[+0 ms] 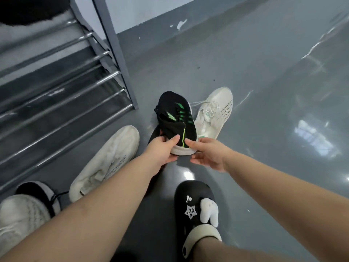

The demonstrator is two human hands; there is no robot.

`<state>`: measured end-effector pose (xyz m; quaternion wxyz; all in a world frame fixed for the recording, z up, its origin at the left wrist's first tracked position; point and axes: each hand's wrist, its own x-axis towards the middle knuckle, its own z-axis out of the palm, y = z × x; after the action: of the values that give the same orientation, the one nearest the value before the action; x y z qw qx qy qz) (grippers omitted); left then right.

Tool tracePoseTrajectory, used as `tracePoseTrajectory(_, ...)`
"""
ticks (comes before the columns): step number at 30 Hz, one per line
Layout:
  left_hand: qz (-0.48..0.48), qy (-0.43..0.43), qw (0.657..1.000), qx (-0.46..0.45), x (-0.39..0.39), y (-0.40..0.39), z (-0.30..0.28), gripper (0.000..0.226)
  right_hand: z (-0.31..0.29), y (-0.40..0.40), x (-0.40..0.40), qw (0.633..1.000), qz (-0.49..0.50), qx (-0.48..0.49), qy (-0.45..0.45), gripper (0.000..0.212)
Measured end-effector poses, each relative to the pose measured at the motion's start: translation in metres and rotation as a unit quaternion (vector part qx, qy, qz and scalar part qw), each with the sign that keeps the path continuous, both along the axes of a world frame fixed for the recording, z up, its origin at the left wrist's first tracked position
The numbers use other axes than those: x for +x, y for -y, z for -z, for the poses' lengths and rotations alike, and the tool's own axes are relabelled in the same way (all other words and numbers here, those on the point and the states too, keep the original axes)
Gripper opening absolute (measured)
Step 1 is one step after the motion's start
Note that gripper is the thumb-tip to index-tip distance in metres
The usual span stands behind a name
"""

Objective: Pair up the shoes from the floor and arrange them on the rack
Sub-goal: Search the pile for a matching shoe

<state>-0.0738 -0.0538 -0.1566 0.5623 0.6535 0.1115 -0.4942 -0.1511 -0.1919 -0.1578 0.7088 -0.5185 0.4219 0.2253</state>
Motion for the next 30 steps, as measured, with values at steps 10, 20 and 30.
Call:
tracePoseTrajectory(10, -0.084, -0.046, 0.992, -0.08, -0.044, -0.116, -0.062, 0.027, -0.106, -0.08, 0.012, 0.951, -0.288, -0.057, -0.1, 0.024)
tracePoseTrajectory(20, -0.141, -0.034, 0.986, -0.081, -0.082, -0.235, -0.064, 0.031, -0.122, -0.206, 0.012, 0.896, -0.411, -0.087, -0.146, 0.017)
tracePoseTrajectory(30, -0.227, -0.015, 0.974, -0.001, -0.122, -0.333, -0.046, 0.035, -0.058, -0.314, -0.037, 0.945, -0.307, -0.067, -0.092, 0.029)
